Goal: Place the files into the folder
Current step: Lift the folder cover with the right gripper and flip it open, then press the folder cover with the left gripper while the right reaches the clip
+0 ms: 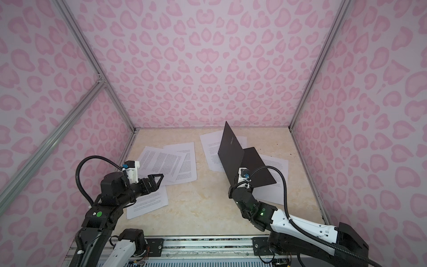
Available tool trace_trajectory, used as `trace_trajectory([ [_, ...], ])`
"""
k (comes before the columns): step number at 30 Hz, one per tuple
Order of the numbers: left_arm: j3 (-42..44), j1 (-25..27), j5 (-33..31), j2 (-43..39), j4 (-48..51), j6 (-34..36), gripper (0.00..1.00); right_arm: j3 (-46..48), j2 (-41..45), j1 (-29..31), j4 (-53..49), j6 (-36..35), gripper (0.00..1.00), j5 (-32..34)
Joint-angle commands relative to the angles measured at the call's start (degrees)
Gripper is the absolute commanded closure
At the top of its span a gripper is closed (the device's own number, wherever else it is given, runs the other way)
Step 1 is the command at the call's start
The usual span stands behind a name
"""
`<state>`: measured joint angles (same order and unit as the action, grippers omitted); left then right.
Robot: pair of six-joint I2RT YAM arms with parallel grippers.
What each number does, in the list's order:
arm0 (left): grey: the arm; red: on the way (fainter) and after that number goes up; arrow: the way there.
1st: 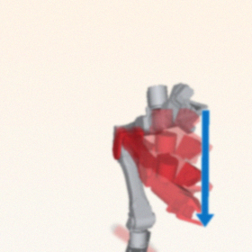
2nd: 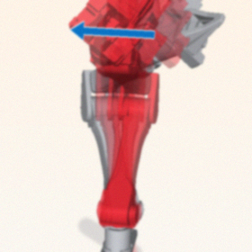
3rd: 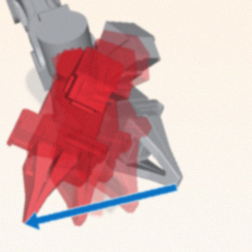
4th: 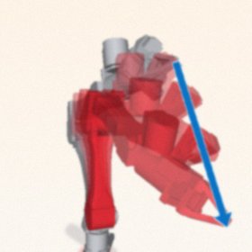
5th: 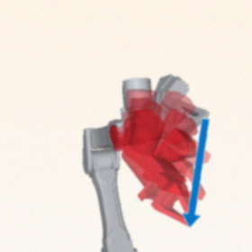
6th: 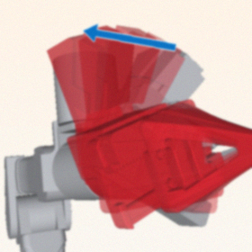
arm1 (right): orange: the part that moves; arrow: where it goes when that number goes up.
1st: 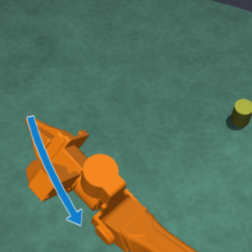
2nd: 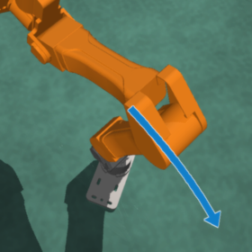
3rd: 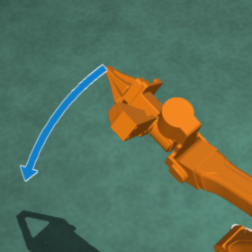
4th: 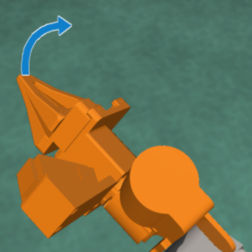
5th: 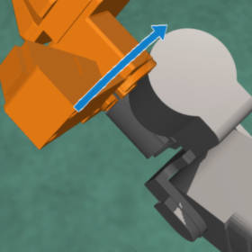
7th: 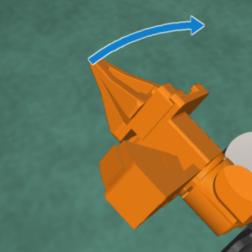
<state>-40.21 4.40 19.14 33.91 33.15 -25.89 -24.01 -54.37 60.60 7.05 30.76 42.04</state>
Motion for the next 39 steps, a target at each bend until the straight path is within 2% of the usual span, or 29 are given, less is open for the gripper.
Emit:
trace_trajectory([
  [1, -0.22, -0.03, 0.45, 0.18, -0.42, 0.05, 0.03, -1.16, -4.36, 5.32, -0.76, -2.96, 1.00, 13.78],
  [4, -0.27, -0.01, 0.55, 0.28, -0.32, 0.05, 0.03, -3.77, -10.60, 10.12, -1.76, -3.31, 1.00, 18.63],
  [8, -0.29, -0.01, 0.51, 0.37, -0.26, 0.05, 0.03, -4.62, -17.65, 15.11, 2.06, -3.55, 1.00, 18.12],
  [13, -0.31, -0.01, 0.37, 0.37, -0.27, 0.05, 0.03, -9.04, -27.31, 22.67, 1.14, -0.69, 1.00, 19.67],
  [14, -0.40, -0.01, 0.38, 0.45, -0.27, -0.03, 0.03, -10.94, -29.56, 23.63, -0.10, -1.01, 0.91, 19.02],
  [15, -0.40, -0.01, 0.38, 0.50, -0.23, -0.04, 0.03, -13.02, -31.85, 24.88, -1.53, -1.21, 0.70, 18.36],
  [17, -0.49, -0.01, 0.38, 0.54, -0.08, -0.04, 0.03, -14.38, -33.57, 26.38, -1.21, -2.39, 0.47, 16.94],
  [21, -0.49, -0.01, -0.68, -0.03, 0.17, -0.13, 0.03, -11.29, -29.97, 25.92, 5.30, -6.42, 0.29, 5.77],
  [25, -0.55, -0.02, -0.90, -0.16, 0.25, -0.21, 0.03, -10.53, -26.20, 24.76, 5.38, -8.43, 0.22, -3.29],
  [28, -0.49, -0.02, 0.43, 0.25, 0.01, -0.05, 0.03, -10.97, -23.40, 19.23, 1.40, -5.86, 0.21, -11.70],
  [31, -0.58, 0.07, 2.98, 1.66, -0.33, 0.16, 0.03, -9.76, -20.57, 8.55, -0.06, -1.64, 0.25, -24.05],
  [34, -0.75, 0.78, 5.34, 3.79, -1.37, -1.44, 0.03, -7.64, -18.29, -2.59, 0.95, 1.53, 0.28, -33.58],
  [36, 0.88, 3.97, 6.13, 5.11, -4.42, -4.87, 0.03, -6.93, -18.28, -9.24, 1.82, 3.38, 0.28, -37.07],
  [39, 4.70, 12.00, 1.77, 8.47, -11.60, -8.85, 0.03, -8.40, -20.71, -18.99, -0.40, 5.09, 0.32, -46.38],
])
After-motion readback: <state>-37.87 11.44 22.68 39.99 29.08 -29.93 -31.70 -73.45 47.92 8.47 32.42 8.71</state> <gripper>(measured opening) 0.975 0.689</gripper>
